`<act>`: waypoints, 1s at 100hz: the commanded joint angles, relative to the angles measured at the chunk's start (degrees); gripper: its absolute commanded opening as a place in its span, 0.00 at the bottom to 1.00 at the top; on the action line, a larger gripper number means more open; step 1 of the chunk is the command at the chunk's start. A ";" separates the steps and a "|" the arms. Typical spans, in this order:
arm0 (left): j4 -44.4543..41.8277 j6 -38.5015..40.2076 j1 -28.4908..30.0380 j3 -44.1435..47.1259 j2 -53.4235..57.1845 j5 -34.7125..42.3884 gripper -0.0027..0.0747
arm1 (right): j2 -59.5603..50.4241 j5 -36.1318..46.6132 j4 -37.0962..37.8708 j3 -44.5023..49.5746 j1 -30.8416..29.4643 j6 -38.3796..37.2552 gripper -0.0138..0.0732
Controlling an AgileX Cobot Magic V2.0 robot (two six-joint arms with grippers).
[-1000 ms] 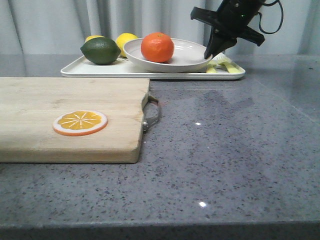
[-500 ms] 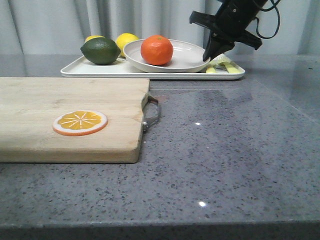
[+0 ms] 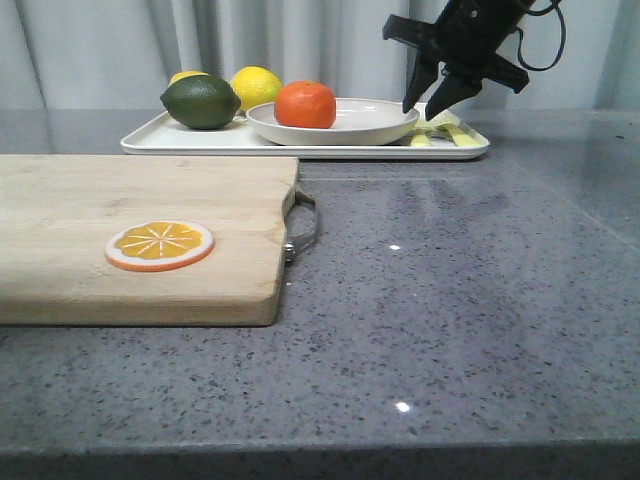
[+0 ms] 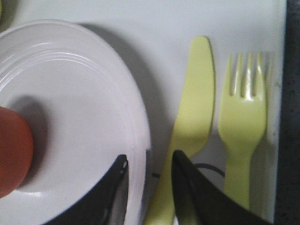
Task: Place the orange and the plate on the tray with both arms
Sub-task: 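Open the right gripper to release the plate and raise it away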
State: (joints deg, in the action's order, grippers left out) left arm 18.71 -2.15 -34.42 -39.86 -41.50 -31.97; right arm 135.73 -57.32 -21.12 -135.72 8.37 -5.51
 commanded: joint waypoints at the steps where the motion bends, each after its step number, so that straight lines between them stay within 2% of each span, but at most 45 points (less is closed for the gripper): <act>1: 1.16 0.33 0.08 -1.40 0.25 3.88 0.01 | -6.34 0.57 -1.26 -2.20 -0.62 0.50 0.45; 8: 1.16 0.33 0.08 -1.40 0.25 3.88 0.01 | -7.01 -0.95 -1.01 -2.20 -0.62 0.50 0.39; 27: 1.16 0.33 0.08 -1.40 0.25 4.39 0.01 | -9.07 -4.50 3.68 -2.20 -0.62 0.50 0.07; 49: 0.95 0.22 0.08 -1.40 0.25 5.86 0.01 | -12.30 -11.14 8.68 -1.92 -0.62 0.54 0.08; 63: 0.95 0.11 0.08 -1.40 0.25 7.01 0.01 | -15.90 -11.43 8.94 1.30 -0.51 0.54 0.08; 85: 0.60 -0.31 0.08 -1.19 0.25 8.50 0.01 | -24.55 -11.10 9.05 12.88 0.83 2.89 0.08; 100: -0.36 -0.31 0.08 -1.19 0.25 8.61 0.01 | -33.28 -3.06 9.00 24.24 2.00 2.96 0.08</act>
State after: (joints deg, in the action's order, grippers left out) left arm 18.19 -2.37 -34.42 -39.66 -41.50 -27.71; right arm 110.83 -67.33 -11.88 -115.55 9.73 -3.49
